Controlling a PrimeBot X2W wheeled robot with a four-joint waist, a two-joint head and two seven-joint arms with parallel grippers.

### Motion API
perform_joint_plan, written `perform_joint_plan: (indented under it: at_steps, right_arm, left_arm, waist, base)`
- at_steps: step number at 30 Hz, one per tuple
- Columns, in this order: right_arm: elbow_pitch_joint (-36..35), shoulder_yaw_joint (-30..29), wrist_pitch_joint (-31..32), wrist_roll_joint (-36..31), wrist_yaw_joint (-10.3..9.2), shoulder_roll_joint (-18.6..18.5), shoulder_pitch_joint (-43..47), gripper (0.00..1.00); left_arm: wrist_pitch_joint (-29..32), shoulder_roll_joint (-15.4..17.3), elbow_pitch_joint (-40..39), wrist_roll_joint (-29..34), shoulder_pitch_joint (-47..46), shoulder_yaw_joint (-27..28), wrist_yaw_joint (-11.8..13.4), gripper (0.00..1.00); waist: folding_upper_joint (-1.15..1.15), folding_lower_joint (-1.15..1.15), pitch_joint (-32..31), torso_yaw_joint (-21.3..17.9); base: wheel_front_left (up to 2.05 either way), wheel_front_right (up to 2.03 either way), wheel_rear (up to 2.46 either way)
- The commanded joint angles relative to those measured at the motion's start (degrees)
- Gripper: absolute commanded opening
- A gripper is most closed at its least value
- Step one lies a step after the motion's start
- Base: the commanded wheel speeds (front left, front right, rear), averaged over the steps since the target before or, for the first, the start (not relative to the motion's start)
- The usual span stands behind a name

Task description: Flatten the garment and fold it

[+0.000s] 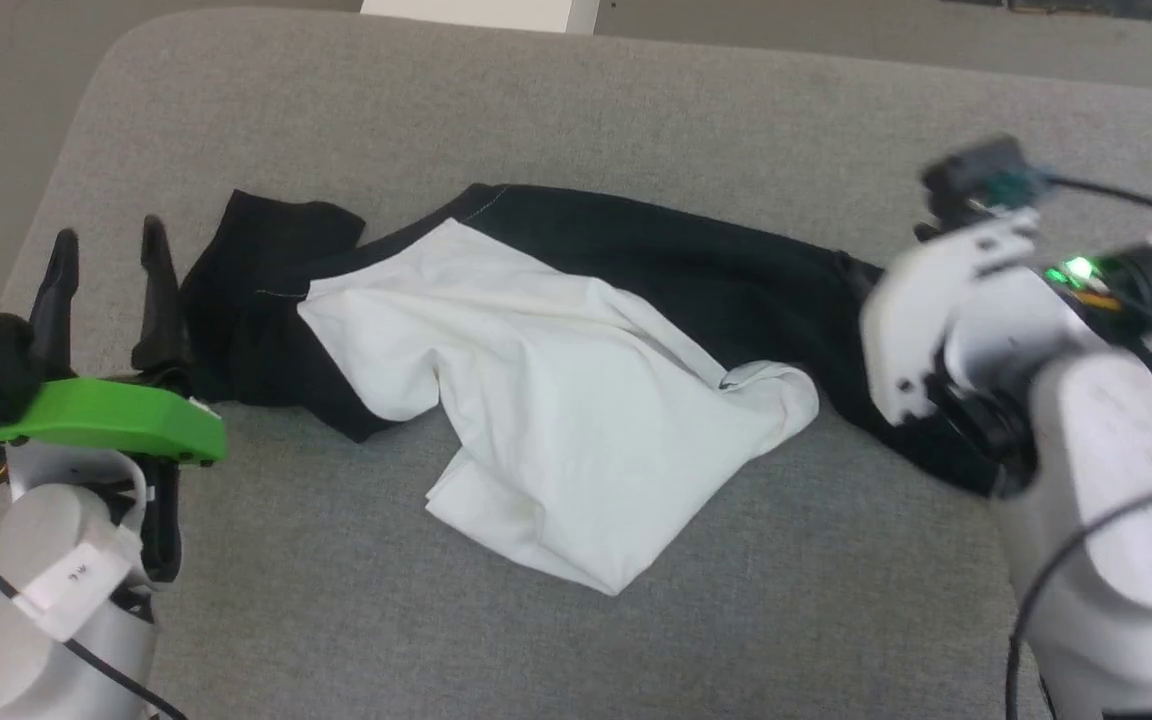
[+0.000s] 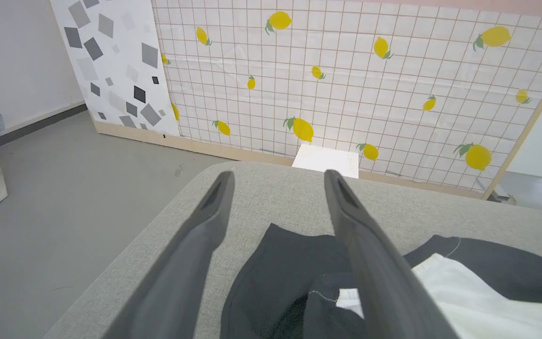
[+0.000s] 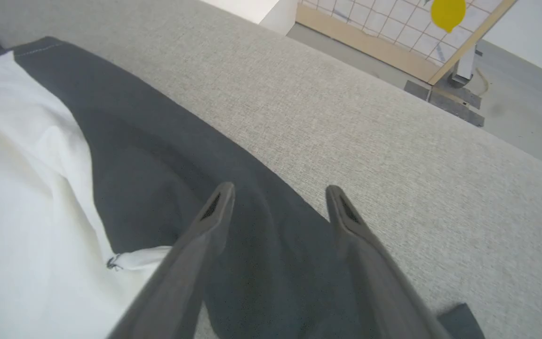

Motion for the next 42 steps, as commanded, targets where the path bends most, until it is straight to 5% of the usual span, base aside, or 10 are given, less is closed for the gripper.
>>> perform_joint_plan:
  at_steps: [1,10,19,20,21,26,35,41,42]
  right_arm:
    - [2.08,2.54,2.05,-1.13,-0.08,-1.08,-2.94,1.00]
    - [18.16,15.85,10.49,-4.65,-0.08,-3.38,-17.19,1.00]
    - [28.01,22.94,12.32,-1.31,-0.08,-3.49,-18.72,1.00]
    - [28.38,23.22,12.68,-0.38,-0.08,-3.48,-18.74,0.35]
    - [28.51,23.13,12.76,0.74,-0.08,-3.58,-18.87,0.00]
    - [26.43,18.14,9.29,3.11,-0.08,-5.37,-19.77,0.00]
    - [21.17,-3.82,8.56,-3.41,-0.08,-9.32,-13.36,0.00]
    - [15.49,-13.45,9.35,-7.53,-0.08,-6.65,-8.24,0.00]
    - [14.50,-13.59,8.58,-7.39,-0.08,-5.94,-7.81,0.18]
  left_arm:
    - [-0.24,-0.99,-0.60,1.74,1.13,0.70,-0.65,1.00]
    - [-0.26,-6.20,-0.66,7.35,1.12,4.62,-4.53,1.00]
    - [-0.27,-9.55,0.79,10.28,0.27,8.21,-7.86,1.00]
    - [-0.27,-9.74,0.90,10.56,0.26,8.56,-8.10,1.00]
    - [-0.27,-9.95,1.01,10.96,0.27,8.95,-8.37,1.00]
    - [-0.27,-10.73,1.88,12.32,0.37,9.99,-9.53,1.00]
    - [-0.27,-11.47,2.96,13.89,0.90,11.06,-10.85,1.00]
    - [-0.27,-11.25,4.05,14.03,1.20,11.20,-11.49,1.00]
    - [-0.27,-11.17,4.30,14.06,1.10,11.01,-11.60,1.00]
  waist:
    - [0.00,0.00,1.47,0.70]
    - [0.00,0.00,4.97,2.79]
    - [0.00,0.00,5.88,3.40]
    - [0.00,0.00,5.82,3.26]
    - [0.00,0.00,5.73,3.10]
    - [0.00,0.00,4.85,2.25]
    - [0.00,0.00,3.05,0.89]
    - [0.00,0.00,2.84,-0.16]
    - [0.00,0.00,2.81,-0.29]
  base:
    - [0.00,0.00,0.00]
    - [0.00,0.00,0.00]
    - [0.00,0.00,0.00]
    - [0.00,0.00,0.00]
    - [0.00,0.00,0.00]
    - [0.00,0.00,0.00]
    - [0.00,0.00,0.00]
    - [0.00,0.00,0.00]
    - [0.00,0.00,0.00]
